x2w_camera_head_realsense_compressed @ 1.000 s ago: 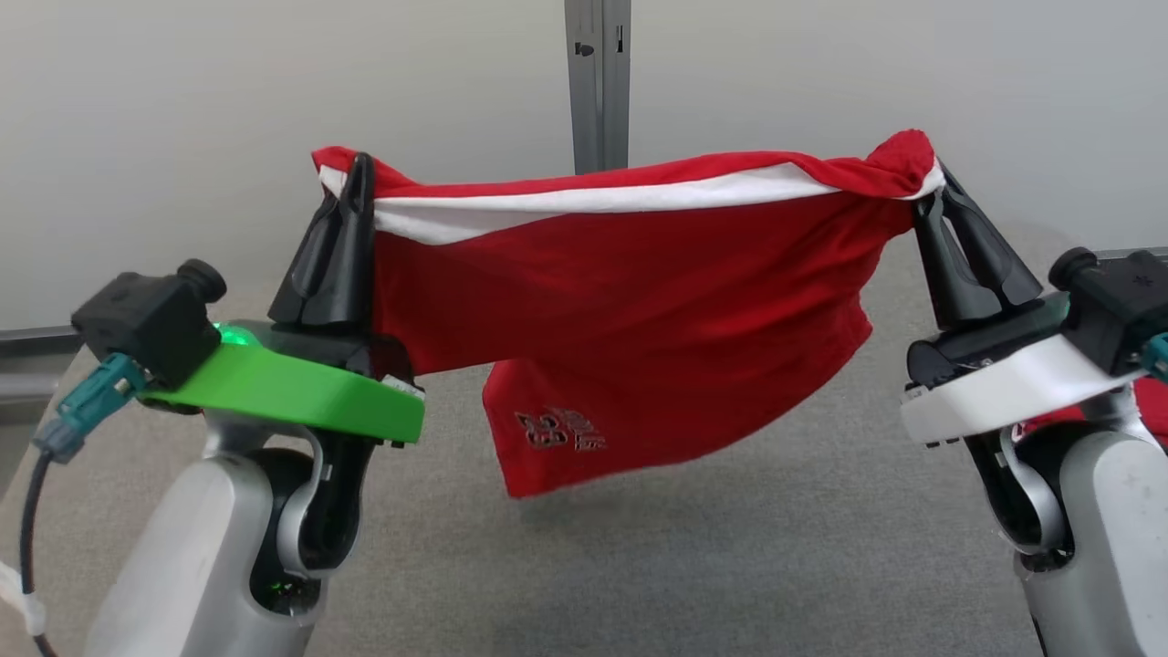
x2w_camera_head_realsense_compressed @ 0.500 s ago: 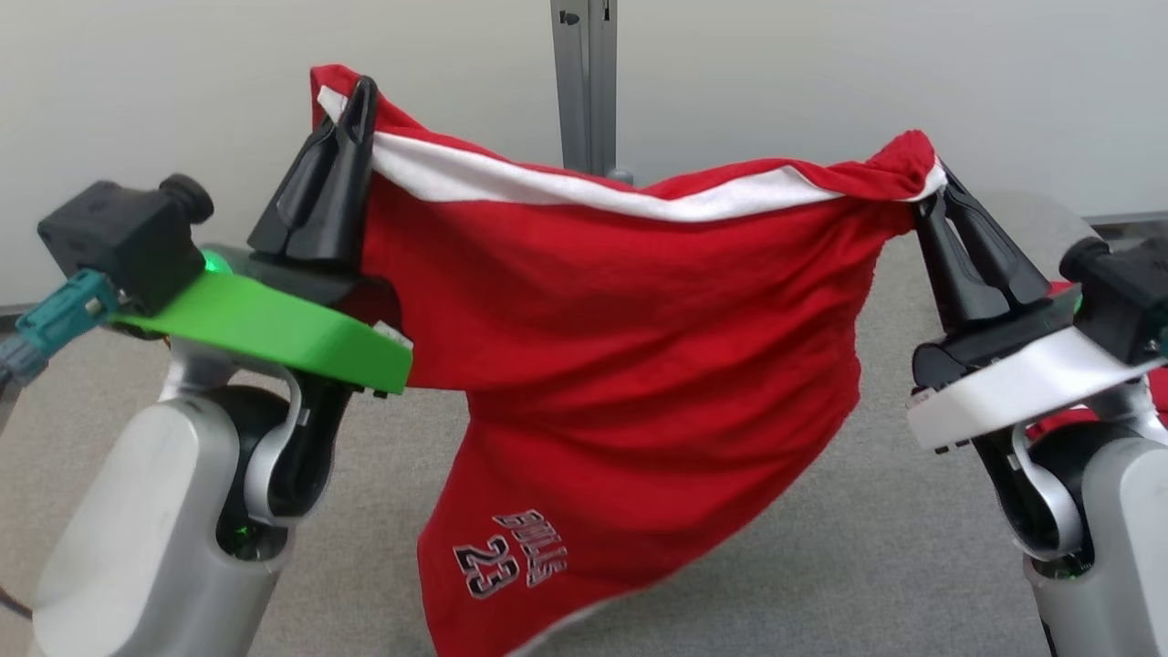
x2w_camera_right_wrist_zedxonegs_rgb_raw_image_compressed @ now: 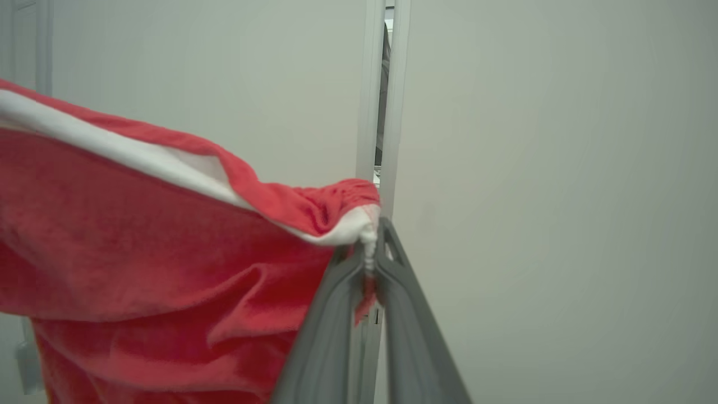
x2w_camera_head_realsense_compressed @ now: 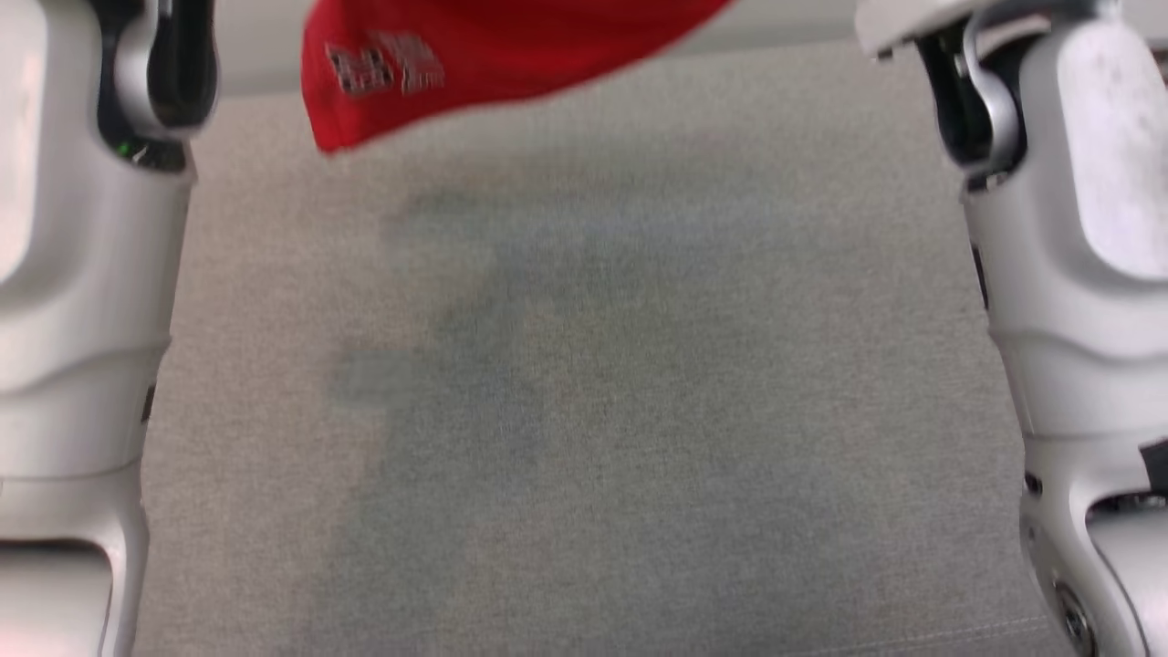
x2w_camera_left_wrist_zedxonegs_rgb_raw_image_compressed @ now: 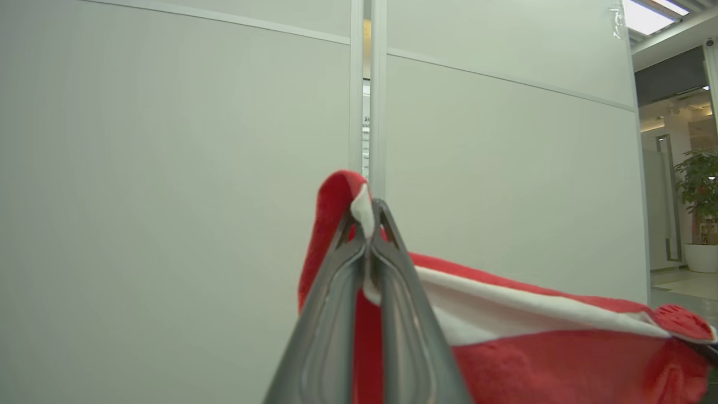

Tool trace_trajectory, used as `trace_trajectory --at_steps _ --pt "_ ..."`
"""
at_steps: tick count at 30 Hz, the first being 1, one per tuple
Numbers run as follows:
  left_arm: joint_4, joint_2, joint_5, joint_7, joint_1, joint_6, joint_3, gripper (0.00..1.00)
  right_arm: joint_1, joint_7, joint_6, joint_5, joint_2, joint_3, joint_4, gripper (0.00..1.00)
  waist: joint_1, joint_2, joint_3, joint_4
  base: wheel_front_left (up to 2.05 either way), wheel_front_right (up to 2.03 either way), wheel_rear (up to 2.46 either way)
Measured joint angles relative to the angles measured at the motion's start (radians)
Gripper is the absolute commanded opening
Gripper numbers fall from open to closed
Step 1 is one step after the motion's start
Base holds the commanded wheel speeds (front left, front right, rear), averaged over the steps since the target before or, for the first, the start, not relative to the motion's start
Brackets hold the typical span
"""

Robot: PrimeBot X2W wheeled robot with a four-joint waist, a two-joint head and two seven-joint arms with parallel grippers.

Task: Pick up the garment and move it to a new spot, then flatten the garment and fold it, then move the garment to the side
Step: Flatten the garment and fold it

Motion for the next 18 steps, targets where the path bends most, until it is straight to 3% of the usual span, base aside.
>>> trace_trajectory --at_steps 4,10,13,18 --pt "0.132 -0.054 0.009 -0.076 -0.034 -0.029 -0.008 0.0 -0.086 -0.132 0.0 -0.077 0.025 0.01 0.191 0.0 0.0 0.0 0.09 0.004 0.0 0.0 0.0" --pt "0.258 -0.114 0.01 -0.115 0.076 -0.082 -0.034 0.0 -0.034 -0.2 0.0 -0.103 0.045 0.054 0.401 0.0 0.0001 0.0 0.205 0.024 0.0 0.0 0.0" --pt "0.257 -0.126 0.019 -0.117 0.135 -0.097 -0.026 0.0 0.021 -0.202 0.0 -0.083 0.047 0.064 0.408 0.0 0.0002 0.0 0.245 0.035 0.0 0.0 0.0" --pt "0.145 -0.136 0.055 -0.121 0.244 -0.109 0.043 0.0 0.137 -0.207 0.0 -0.056 0.049 0.062 0.298 0.0 0.0002 0.0 0.273 0.055 0.0 0.0 0.0"
